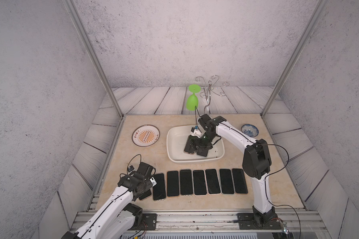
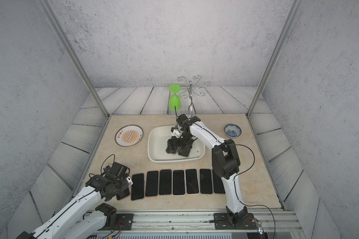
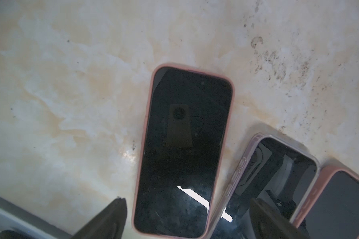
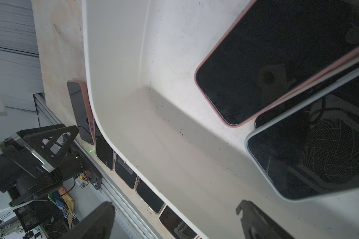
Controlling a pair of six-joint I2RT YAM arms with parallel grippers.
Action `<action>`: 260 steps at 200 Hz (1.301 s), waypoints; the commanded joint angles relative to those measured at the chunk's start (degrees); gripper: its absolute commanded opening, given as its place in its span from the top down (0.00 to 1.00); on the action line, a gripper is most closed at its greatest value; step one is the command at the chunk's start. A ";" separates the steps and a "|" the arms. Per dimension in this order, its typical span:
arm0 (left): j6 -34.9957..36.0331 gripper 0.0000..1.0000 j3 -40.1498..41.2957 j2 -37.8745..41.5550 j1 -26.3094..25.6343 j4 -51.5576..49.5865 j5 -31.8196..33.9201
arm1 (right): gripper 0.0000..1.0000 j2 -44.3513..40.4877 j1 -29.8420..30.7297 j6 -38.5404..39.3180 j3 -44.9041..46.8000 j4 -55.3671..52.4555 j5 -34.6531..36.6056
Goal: Take the phone out of the storage box
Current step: Adjust the phone at the center of the board.
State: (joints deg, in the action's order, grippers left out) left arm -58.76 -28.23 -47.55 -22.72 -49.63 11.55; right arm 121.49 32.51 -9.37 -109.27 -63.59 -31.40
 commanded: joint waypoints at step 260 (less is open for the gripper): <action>13.49 0.14 3.16 -18.72 17.62 30.58 -14.19 | 0.01 -1.16 -0.04 0.85 2.31 -0.92 0.94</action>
State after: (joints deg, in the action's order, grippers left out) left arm -47.48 -25.41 -64.34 -4.95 -23.11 4.01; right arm 121.49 32.51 -8.34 -108.09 -63.59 -31.31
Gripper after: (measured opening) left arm 0.860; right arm 0.993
